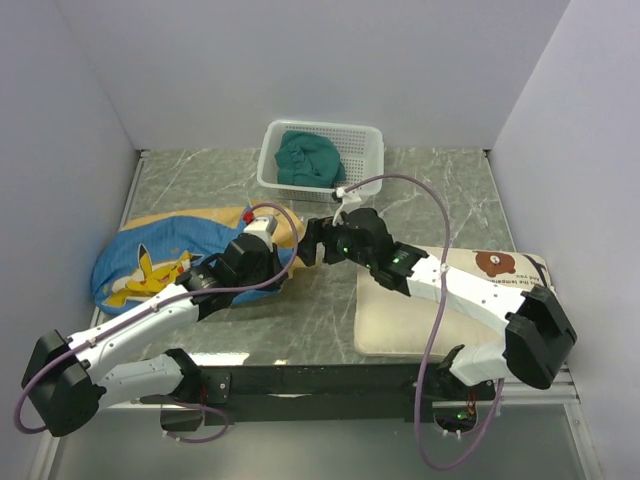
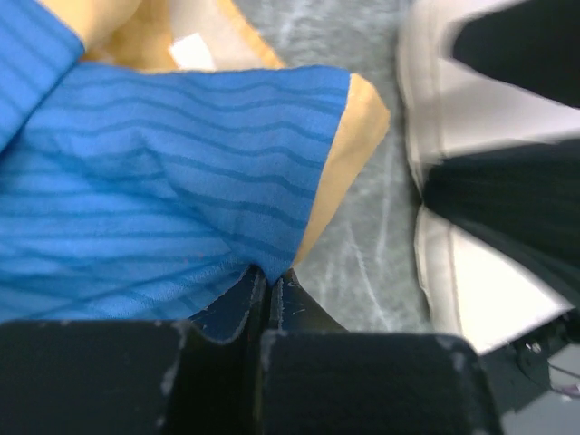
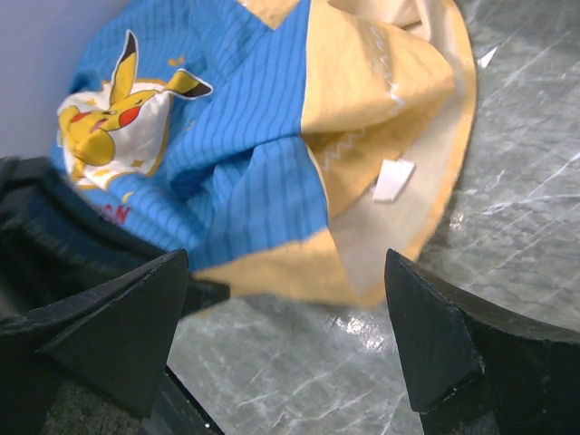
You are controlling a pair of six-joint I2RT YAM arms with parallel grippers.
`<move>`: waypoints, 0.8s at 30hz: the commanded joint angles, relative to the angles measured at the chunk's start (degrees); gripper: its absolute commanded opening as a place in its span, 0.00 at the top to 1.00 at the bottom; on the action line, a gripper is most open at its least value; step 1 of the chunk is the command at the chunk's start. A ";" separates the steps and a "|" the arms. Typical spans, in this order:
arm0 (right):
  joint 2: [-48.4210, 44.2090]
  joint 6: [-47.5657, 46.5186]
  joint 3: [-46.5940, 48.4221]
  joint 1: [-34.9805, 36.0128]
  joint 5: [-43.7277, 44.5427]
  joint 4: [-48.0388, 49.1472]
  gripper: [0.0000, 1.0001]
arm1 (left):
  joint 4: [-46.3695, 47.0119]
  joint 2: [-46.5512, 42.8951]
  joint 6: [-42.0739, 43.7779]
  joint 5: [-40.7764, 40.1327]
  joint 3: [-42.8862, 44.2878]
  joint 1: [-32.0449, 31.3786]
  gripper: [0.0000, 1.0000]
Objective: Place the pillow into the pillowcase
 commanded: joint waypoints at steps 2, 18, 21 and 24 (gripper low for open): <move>4.83 0.09 4.11 2.10 1.78 1.12 0.06 | 4.72 -1.51 -0.62 2.57 -0.42 -2.63 0.99; 4.57 0.10 14.19 2.28 16.61 -12.31 1.00 | 6.84 -5.11 -4.49 -0.68 -0.08 -4.66 0.38; 3.69 -1.57 19.12 -2.37 20.32 -17.15 1.00 | 3.77 -6.96 -6.68 -4.45 2.11 -4.66 0.23; 3.08 -3.85 22.29 -7.20 22.34 -18.48 1.00 | -0.53 -8.19 -9.50 -9.11 3.87 -4.66 0.21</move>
